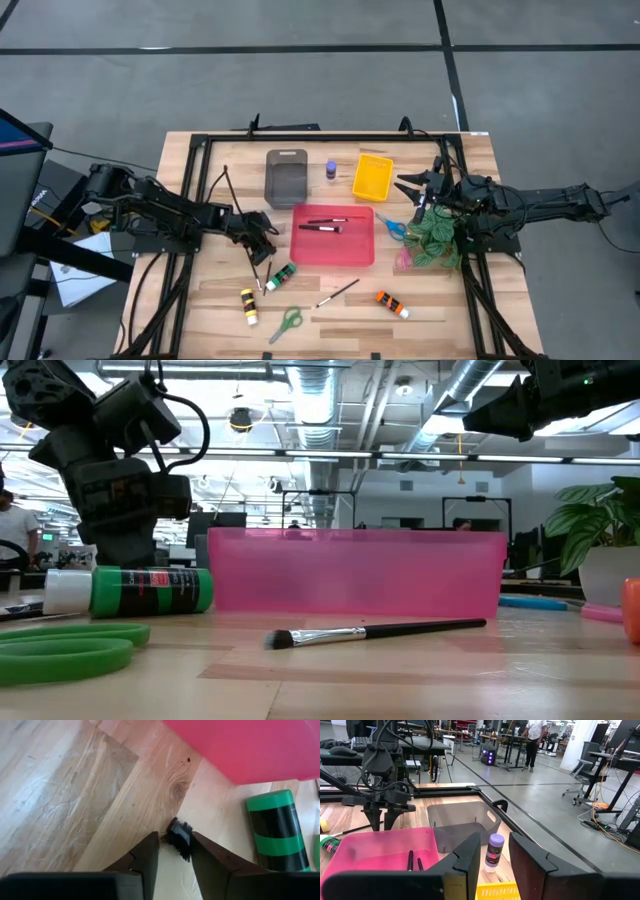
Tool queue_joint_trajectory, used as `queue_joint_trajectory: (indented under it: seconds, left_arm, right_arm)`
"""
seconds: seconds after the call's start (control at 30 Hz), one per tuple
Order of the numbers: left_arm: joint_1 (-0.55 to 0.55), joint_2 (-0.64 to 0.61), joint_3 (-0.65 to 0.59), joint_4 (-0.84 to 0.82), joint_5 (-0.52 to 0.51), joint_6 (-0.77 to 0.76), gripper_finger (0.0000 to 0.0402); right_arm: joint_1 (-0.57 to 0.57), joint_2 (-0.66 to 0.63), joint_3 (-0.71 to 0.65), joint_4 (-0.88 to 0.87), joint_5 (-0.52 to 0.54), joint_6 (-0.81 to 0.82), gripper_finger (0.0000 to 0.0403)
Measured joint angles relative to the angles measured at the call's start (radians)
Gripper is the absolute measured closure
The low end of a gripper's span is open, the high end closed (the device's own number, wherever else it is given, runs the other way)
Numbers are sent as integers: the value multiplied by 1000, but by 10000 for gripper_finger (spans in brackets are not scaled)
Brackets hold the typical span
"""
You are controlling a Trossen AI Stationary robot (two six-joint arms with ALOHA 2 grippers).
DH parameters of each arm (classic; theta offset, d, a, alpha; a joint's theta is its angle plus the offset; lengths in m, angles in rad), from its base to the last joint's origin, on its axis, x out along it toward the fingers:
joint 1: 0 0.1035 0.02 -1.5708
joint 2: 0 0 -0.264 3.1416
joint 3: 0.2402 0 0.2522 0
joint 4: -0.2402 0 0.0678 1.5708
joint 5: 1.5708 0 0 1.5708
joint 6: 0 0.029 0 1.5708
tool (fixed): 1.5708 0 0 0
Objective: Pick & Place Paint Supplies
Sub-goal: Put the black makeup brush into the red bin
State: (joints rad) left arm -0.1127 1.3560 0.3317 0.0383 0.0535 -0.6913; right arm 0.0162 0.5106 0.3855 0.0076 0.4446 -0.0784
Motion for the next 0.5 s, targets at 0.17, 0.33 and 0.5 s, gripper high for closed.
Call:
queue_joint_trajectory:
  seconds: [0.17,0.33,0.5]
  left_arm:
    - [0,1,0,-9,-12,0,338]
    - [1,1,0,-28,-22,-1,394]
    - [1,1,0,-29,-23,3,400]
  right_arm:
    - [0,0,0,0,0,0,305]
    - [0,0,0,0,0,0,305]
    - [0,0,0,0,0,0,305]
